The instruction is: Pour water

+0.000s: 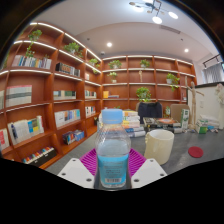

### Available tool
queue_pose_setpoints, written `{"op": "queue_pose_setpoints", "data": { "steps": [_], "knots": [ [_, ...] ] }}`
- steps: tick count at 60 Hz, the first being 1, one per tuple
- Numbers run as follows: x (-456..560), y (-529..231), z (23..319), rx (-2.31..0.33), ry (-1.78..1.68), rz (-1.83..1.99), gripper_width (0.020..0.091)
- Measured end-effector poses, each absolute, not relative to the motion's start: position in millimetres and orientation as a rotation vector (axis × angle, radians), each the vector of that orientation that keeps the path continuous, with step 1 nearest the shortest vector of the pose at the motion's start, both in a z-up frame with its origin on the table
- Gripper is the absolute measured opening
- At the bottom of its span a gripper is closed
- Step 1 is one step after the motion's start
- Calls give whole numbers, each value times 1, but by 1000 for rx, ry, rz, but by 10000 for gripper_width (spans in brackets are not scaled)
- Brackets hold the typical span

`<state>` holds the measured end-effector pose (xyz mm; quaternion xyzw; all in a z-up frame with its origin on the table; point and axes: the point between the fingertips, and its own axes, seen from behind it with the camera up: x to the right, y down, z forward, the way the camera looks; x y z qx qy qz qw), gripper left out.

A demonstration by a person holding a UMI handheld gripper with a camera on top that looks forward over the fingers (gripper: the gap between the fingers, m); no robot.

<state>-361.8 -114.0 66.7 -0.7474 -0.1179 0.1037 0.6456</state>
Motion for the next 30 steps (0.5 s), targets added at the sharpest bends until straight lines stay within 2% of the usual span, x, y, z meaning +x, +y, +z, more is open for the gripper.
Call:
{"op": "queue_pose_setpoints", "data": {
  "steps": [2, 15, 23, 30],
  "knots": [
    [-360, -113, 67, -1699, -258, 241, 326],
    [-355, -110, 68, -1729, -150, 292, 325],
    [-354, -92, 84, -1739, 77, 492, 325],
    [-358, -75, 114, -1656, 373, 799, 323]
  ]
}}
